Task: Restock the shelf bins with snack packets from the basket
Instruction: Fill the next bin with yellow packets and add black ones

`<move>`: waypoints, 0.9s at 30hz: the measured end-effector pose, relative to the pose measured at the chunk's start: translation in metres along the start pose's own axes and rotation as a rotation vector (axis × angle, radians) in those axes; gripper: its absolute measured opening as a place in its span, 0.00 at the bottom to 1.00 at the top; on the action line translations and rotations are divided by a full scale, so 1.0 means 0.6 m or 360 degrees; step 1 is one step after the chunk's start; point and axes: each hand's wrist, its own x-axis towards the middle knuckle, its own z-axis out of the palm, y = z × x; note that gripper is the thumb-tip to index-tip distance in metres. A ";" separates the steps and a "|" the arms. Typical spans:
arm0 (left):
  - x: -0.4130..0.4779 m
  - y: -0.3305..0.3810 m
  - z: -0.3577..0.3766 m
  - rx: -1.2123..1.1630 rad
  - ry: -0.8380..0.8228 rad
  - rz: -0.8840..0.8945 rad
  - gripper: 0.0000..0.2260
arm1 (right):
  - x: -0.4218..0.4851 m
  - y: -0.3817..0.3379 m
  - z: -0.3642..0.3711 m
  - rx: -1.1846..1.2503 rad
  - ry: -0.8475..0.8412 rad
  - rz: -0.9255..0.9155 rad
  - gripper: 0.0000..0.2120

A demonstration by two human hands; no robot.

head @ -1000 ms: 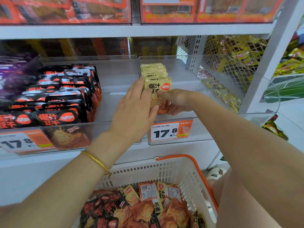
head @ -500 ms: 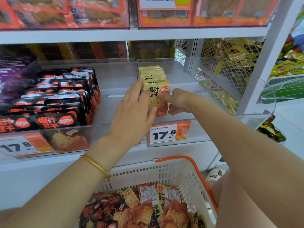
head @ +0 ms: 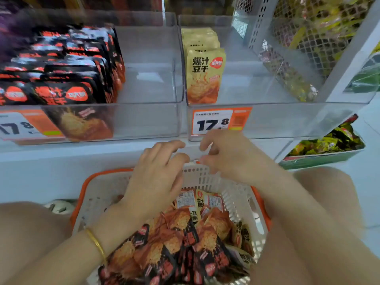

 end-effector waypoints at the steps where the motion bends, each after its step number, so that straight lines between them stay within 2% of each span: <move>1: -0.016 -0.009 0.018 0.0009 -0.0143 -0.0069 0.11 | 0.025 0.017 0.050 -0.0206 -0.0258 0.0093 0.10; 2: -0.028 -0.015 0.032 -0.0001 -0.0252 -0.0150 0.10 | 0.050 0.040 0.103 -0.0384 -0.0471 0.0140 0.09; 4: -0.041 -0.022 0.052 -0.0010 -0.0410 -0.0267 0.11 | 0.085 0.092 0.204 -0.0608 -0.0724 0.0159 0.06; 6: -0.048 -0.024 0.062 0.0010 -0.0510 -0.0314 0.12 | 0.097 0.146 0.283 -0.0566 -0.0834 0.0265 0.13; 10: -0.049 -0.031 0.076 0.0004 -0.0599 -0.0389 0.12 | 0.110 0.209 0.385 -0.0204 -0.0609 0.0647 0.24; 13: -0.053 -0.040 0.089 0.0024 -0.0599 -0.0381 0.10 | 0.119 0.224 0.437 -0.0048 -0.0473 0.0842 0.23; 15: -0.055 -0.047 0.096 0.0025 -0.0601 -0.0410 0.09 | 0.121 0.217 0.440 0.0085 -0.0453 0.0967 0.21; 18: -0.057 -0.052 0.105 0.0002 -0.0643 -0.0449 0.11 | 0.128 0.203 0.406 0.0328 -0.0363 0.1053 0.08; 19: -0.058 -0.051 0.108 -0.0012 -0.0668 -0.0443 0.12 | 0.130 0.203 0.391 0.0334 -0.0298 0.1053 0.07; 23: -0.062 -0.044 0.114 -0.0007 -0.0899 -0.0372 0.16 | 0.116 0.184 0.315 0.0230 -0.0222 0.1019 0.15; 25: -0.062 -0.037 0.118 -0.0006 -0.1037 -0.0310 0.26 | 0.106 0.171 0.278 0.0613 -0.0161 0.1066 0.14; 27: -0.059 -0.025 0.119 -0.0056 -0.1130 -0.0257 0.28 | 0.086 0.145 0.237 0.1248 -0.0172 0.1184 0.12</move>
